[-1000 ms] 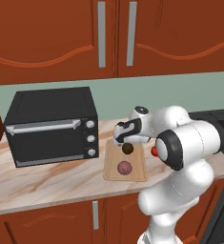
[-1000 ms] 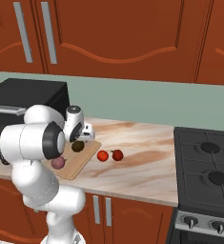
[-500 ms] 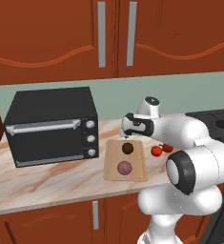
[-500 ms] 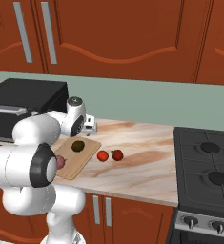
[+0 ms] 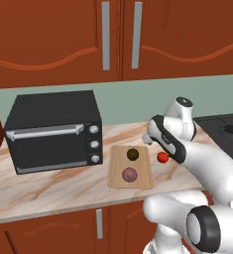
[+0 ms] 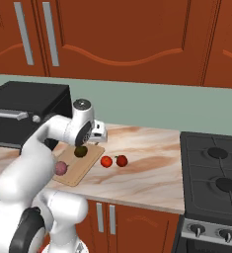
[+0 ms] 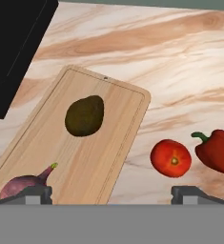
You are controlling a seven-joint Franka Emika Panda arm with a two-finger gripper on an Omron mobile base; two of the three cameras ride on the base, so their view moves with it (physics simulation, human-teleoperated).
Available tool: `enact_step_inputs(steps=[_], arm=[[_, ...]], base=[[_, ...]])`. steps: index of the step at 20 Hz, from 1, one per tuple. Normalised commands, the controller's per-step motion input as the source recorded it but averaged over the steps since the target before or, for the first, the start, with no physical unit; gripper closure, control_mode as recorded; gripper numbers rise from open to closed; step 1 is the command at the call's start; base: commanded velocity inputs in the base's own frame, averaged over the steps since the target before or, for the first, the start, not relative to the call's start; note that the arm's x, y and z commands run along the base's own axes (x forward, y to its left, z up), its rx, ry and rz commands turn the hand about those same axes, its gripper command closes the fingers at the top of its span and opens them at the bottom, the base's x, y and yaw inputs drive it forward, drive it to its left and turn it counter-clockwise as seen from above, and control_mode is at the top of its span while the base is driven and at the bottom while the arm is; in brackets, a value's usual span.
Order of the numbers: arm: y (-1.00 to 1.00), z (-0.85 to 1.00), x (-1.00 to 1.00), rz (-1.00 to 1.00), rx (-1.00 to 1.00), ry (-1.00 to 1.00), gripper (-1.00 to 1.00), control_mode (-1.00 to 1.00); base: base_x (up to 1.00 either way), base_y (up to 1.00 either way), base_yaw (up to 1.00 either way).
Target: Place the avocado, onion, tomato, and bell pepper on the cutting board.
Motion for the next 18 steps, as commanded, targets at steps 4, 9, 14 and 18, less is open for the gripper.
enact_step_inputs(steps=[4, 9, 14, 18], arm=[[-0.42, 0.28, -0.76, -0.01, 0.00, 0.00, -1.00, -1.00], [-0.26, 0.05, -0.16, 0.00, 0.00, 0.00, -1.00, -1.00], [-0.20, 0.00, 0.08, 0.00, -0.02, 0.00, -1.00, -1.00], [-0.30, 0.00, 0.21, 0.00, -0.03, 0.00, -1.00, -1.00]], base=[[0.00, 0.00, 0.00], [0.00, 0.00, 0.00], [0.00, 0.00, 0.00], [0.00, 0.00, 0.00]])
